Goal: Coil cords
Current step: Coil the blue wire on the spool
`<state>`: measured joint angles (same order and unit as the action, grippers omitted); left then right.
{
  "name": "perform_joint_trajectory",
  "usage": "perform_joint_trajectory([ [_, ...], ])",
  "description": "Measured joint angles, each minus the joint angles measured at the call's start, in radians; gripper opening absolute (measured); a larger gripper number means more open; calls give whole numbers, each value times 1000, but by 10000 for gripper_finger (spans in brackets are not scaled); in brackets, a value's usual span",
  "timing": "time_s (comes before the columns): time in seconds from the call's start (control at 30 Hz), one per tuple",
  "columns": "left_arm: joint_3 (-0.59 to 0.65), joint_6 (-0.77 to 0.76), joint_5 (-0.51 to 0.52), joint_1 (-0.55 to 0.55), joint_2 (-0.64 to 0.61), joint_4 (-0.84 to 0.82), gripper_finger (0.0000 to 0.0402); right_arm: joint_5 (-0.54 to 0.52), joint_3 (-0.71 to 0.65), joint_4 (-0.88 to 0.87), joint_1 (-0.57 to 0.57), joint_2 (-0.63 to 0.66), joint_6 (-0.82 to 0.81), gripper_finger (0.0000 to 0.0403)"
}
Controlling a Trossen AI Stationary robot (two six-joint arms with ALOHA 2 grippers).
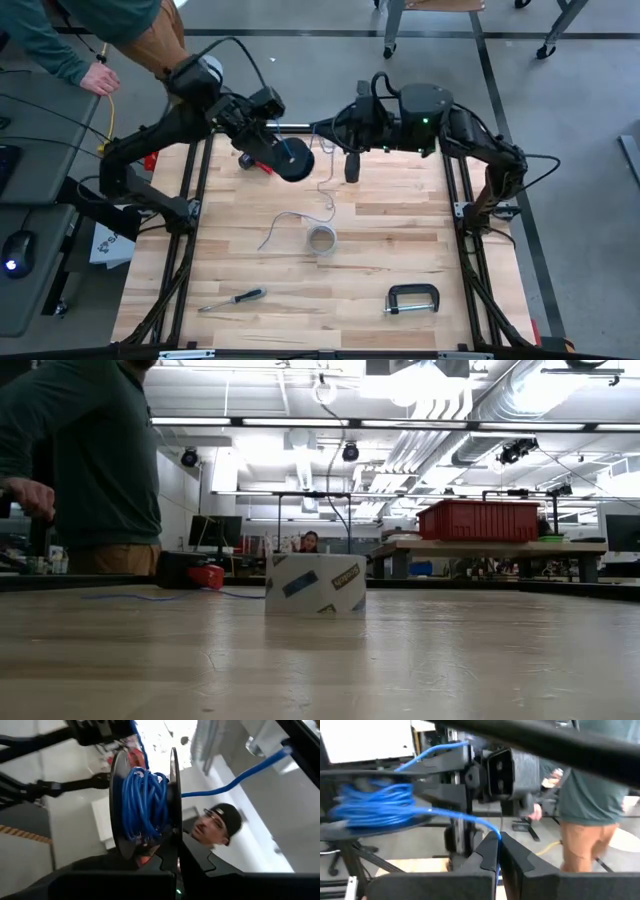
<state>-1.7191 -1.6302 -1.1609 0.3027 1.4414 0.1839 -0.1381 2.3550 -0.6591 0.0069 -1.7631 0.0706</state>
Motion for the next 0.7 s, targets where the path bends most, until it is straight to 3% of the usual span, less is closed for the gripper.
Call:
perform_joint_trajectory([
  [0.17, 0, -89, 9, -49, 63, 189, 0, 89, 1, 103, -7, -27, -17, 0],
  [0.43, 1, -66, 54, -61, 116, 495, 0, 152, 0, 210, 4, -60, -86, 0],
  [0.53, 1, -9, 67, -62, 122, 608, 0, 205, 0, 253, 6, -64, -150, 0],
  [0.7, 1, 222, 81, -70, 111, 635, 0, 249, 0, 347, 7, -65, -227, 0],
])
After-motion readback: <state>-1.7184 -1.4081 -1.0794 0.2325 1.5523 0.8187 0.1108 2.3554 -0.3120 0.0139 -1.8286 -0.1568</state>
